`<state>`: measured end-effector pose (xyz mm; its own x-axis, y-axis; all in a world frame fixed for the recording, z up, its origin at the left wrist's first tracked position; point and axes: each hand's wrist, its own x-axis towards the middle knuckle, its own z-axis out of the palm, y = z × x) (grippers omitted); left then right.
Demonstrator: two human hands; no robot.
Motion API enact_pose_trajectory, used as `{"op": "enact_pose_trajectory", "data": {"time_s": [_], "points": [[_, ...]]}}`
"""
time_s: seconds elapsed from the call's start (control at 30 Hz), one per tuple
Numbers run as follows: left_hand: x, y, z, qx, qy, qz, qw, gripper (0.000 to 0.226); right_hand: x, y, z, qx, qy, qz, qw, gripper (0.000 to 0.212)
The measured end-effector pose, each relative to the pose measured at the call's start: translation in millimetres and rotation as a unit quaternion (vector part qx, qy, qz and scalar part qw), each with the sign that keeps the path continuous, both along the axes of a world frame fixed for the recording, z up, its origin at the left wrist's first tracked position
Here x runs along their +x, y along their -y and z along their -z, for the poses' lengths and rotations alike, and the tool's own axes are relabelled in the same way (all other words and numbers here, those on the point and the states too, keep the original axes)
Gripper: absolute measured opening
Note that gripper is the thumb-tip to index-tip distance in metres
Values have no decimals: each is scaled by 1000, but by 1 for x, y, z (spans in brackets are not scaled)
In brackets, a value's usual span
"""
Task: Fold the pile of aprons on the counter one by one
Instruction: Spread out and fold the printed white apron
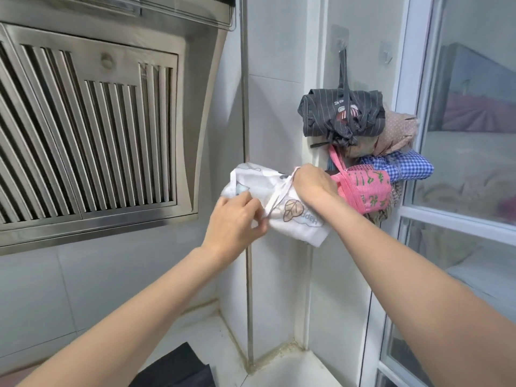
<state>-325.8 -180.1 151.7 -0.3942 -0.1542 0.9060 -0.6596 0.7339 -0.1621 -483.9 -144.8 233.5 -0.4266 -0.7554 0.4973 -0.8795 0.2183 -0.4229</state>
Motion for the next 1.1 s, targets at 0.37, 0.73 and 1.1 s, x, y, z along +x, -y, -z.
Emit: {"op": "enact_pose_trajectory", "data": {"time_s": [0.37, 0.73, 1.1], "points": [[-6, 0, -115, 415, 175, -13, 893, 51, -23, -19, -19, -112, -123, -136, 977, 21], [-77, 2, -148, 416, 60, 204, 884, 28, -97, -28, -71, -193, 171, -205, 944, 15], [-168, 11, -208, 397, -260, 365, 801, 23, -167, -3, -223, -236, 55, -125, 962, 19]]}}
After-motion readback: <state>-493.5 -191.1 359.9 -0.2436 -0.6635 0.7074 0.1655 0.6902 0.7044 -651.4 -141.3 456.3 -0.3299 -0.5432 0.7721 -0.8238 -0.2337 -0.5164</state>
